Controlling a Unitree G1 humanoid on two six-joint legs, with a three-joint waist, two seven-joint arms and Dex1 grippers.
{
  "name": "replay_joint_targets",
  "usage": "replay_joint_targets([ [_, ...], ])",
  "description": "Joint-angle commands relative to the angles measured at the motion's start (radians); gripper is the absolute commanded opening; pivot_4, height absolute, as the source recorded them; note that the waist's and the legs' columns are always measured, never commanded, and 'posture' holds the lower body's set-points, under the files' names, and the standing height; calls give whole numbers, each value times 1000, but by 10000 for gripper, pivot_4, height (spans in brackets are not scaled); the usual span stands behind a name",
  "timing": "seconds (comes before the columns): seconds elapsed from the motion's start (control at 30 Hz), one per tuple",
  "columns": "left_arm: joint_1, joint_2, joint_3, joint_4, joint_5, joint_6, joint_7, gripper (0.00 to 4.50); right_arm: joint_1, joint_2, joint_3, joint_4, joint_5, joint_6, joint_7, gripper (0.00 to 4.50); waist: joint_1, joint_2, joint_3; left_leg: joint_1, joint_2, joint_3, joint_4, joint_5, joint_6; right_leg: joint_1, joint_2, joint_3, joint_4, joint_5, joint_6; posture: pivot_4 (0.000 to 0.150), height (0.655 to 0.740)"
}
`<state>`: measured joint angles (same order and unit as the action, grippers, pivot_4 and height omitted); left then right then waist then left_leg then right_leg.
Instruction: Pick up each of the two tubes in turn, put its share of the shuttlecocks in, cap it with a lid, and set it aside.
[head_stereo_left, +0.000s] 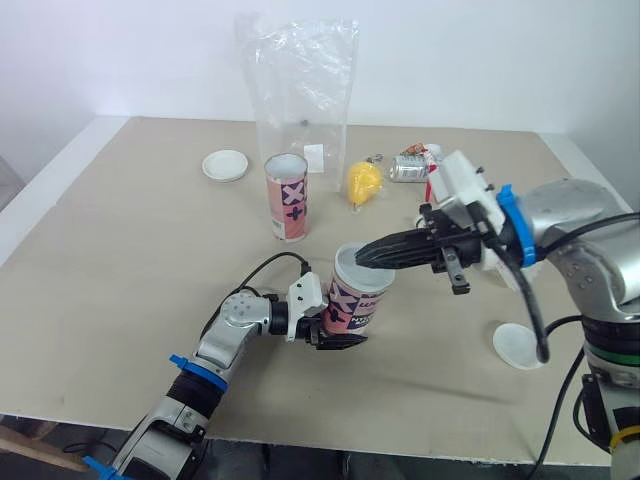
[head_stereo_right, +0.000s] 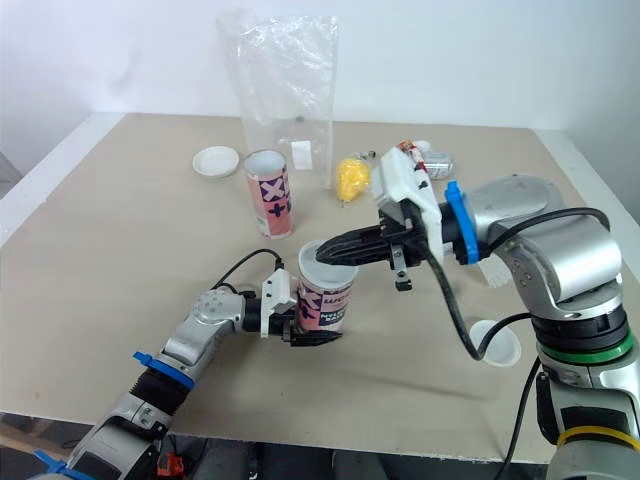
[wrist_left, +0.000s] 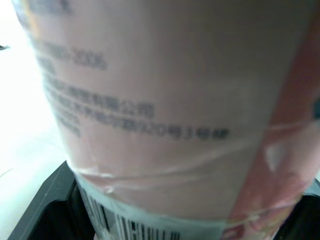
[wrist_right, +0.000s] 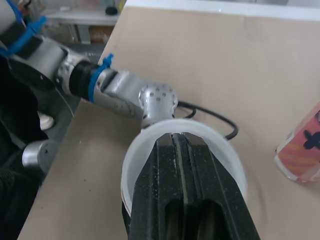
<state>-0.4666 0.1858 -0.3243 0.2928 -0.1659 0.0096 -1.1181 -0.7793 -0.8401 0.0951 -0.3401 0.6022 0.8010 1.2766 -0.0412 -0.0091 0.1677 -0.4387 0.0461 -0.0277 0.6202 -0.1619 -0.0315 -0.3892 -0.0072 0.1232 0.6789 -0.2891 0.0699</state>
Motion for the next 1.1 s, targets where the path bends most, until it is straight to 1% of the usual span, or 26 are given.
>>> replay_joint_targets([
  [0.03, 33, 2, -39, 25, 18, 40, -4, 37125, -8, -19, 31, -5, -47, -55, 6, 533, 0, 0, 0, 0, 0, 0, 0, 0, 0, 0, 0, 0, 0, 0, 0, 1500, 7400],
  [0.4, 46, 4, -37, 10, 18, 52, 10, 37125, -25, -24, 160, 54, -179, -171, 64, 533, -2, 0, 0, 1, 0, 0, 0, 0, 0, 0, 0, 0, 0, 0, 0, 1500, 7400],
  [0.6, 46, 1, -38, 11, 19, 56, 17, 37125, -30, -25, 202, 74, -223, -199, 93, 533, -3, -1, -3, 2, 0, 0, 0, 0, 0, 1, 0, 0, 0, -1, 0, 1500, 7400],
  [0.67, 44, 0, -37, 13, 19, 56, 18, 37125, -37, -22, 220, 84, -237, -188, 95, 533, -3, -1, -4, 2, 0, 0, 0, 0, 0, 1, 0, 0, 0, 0, 0, 1500, 7400],
  [0.77, 40, -2, -34, 18, 20, 52, 22, 37125, -37, -36, 261, 84, -240, -121, 106, 533, -3, -1, -5, 3, 0, 0, 0, 0, 0, 2, 0, 0, 0, -1, -1, 1500, 7400],
  [0.83, 39, -4, -33, 18, 21, 51, 24, 37125, -37, -49, 281, 80, -232, -67, 118, 533, -3, -2, -7, 3, 0, 0, 0, 0, 0, 2, 0, 0, 0, -2, -4, 1500, 7400],
  [0.97, 38, -7, -33, 20, 21, 50, 28, 37125, -44, -56, 293, 80, -225, -24, 134, 533, -3, -6, -10, 10, 1, 0, -1, -1, -1, 5, 0, 0, -2, -5, -7, 1500, 7400],
  [1.1, 36, -7, -32, 23, 18, 47, 33, 37125, -80, -12, 216, 109, -151, 43, 113, 533, -3, -8, -11, 12, 1, 0, -1, -2, -3, 8, 0, 0, -4, -5, -7, 1500, 7400],
])
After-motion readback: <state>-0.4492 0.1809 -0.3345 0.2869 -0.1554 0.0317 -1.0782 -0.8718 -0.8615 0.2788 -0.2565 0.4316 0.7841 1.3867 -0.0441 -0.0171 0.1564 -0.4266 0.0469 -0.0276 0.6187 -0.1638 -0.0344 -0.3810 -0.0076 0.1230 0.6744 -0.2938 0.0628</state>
